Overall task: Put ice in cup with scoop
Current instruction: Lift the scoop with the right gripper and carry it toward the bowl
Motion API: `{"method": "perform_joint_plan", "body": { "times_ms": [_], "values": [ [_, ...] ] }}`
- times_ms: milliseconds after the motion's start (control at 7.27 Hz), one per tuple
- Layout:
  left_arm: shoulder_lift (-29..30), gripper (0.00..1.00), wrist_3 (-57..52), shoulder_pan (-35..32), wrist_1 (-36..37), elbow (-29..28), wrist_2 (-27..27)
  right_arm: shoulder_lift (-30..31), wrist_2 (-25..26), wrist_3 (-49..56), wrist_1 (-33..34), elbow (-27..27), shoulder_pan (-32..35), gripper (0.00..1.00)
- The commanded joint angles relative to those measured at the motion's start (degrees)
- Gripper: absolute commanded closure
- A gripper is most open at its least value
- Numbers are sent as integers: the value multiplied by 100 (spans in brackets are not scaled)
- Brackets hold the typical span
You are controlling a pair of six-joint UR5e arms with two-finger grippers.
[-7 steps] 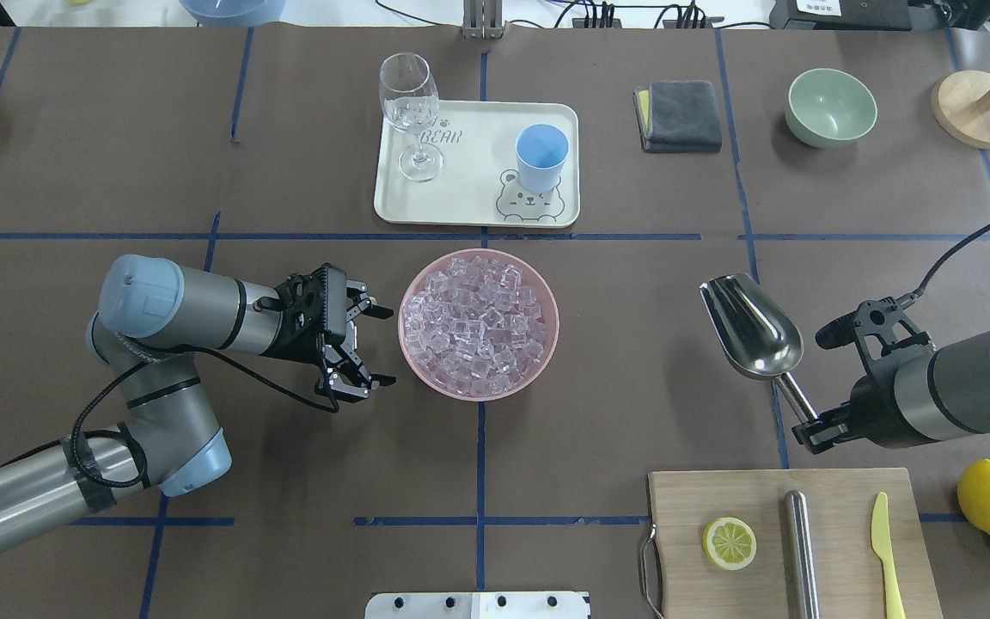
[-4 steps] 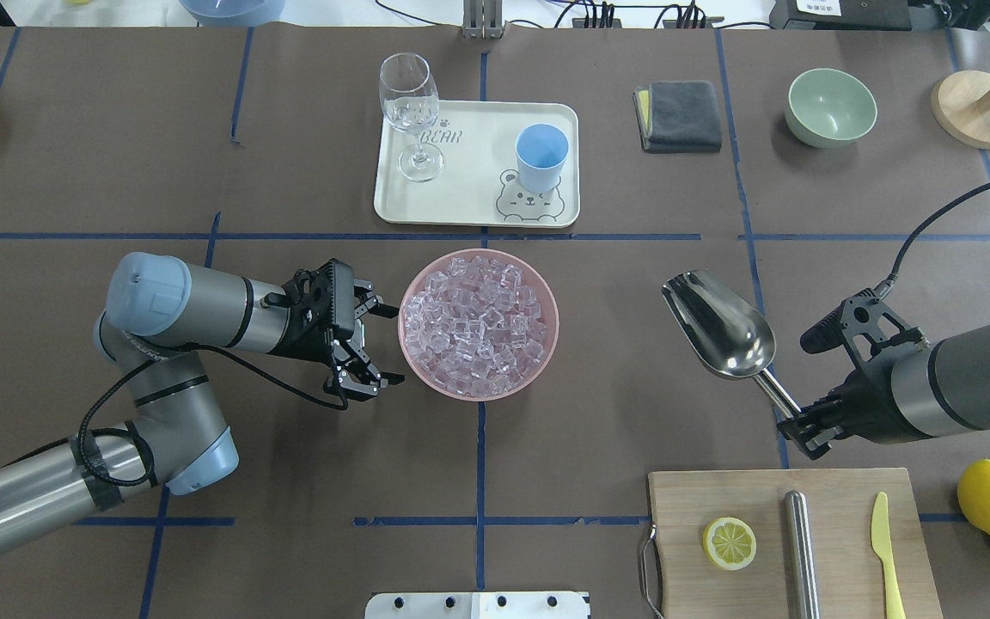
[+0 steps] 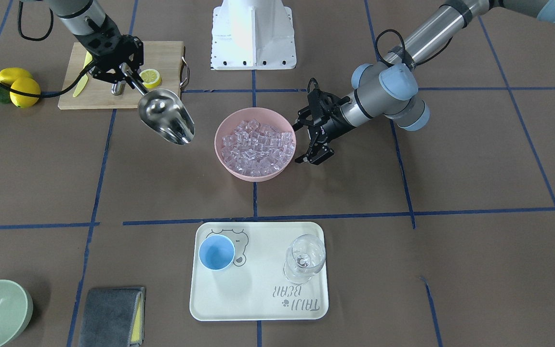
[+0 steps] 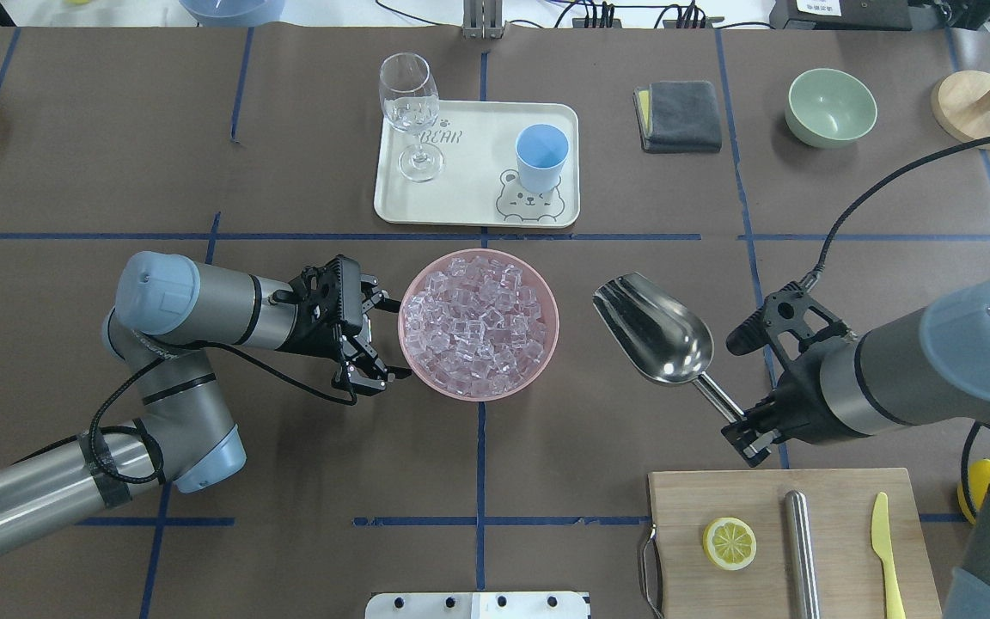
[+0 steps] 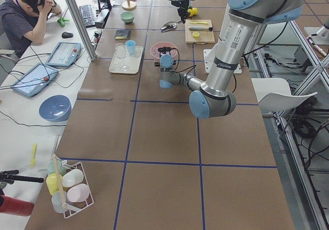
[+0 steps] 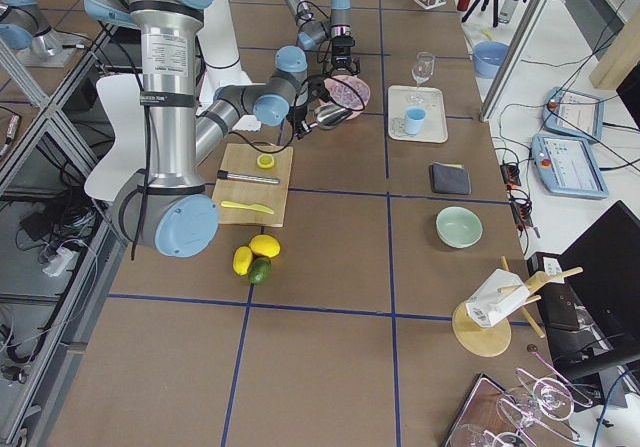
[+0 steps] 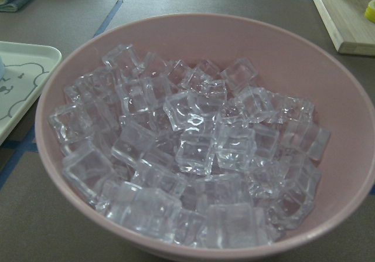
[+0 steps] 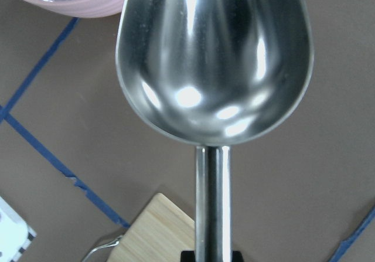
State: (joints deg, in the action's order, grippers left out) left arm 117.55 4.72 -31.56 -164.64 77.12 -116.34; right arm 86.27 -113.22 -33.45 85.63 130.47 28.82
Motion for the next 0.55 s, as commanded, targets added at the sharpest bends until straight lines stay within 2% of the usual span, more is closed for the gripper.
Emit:
{"method": "perform_joint_plan", "body": {
  "times_ms": [0, 138, 275, 412],
  "values": [
    [5, 0, 2, -8, -7, -4, 6, -1509, 106, 5, 2333, 181, -244, 100],
    [5, 0, 2, -8, -7, -13, 6, -2360, 385, 240, 3745, 172, -428, 100],
    [5, 0, 2, -8, -7, -13, 6, -3039, 554, 494, 4838, 120, -447, 100],
    [5, 0, 2, -8, -7, -13, 6, -3628, 573, 758, 5650, -133, -447, 100]
  ]
}}
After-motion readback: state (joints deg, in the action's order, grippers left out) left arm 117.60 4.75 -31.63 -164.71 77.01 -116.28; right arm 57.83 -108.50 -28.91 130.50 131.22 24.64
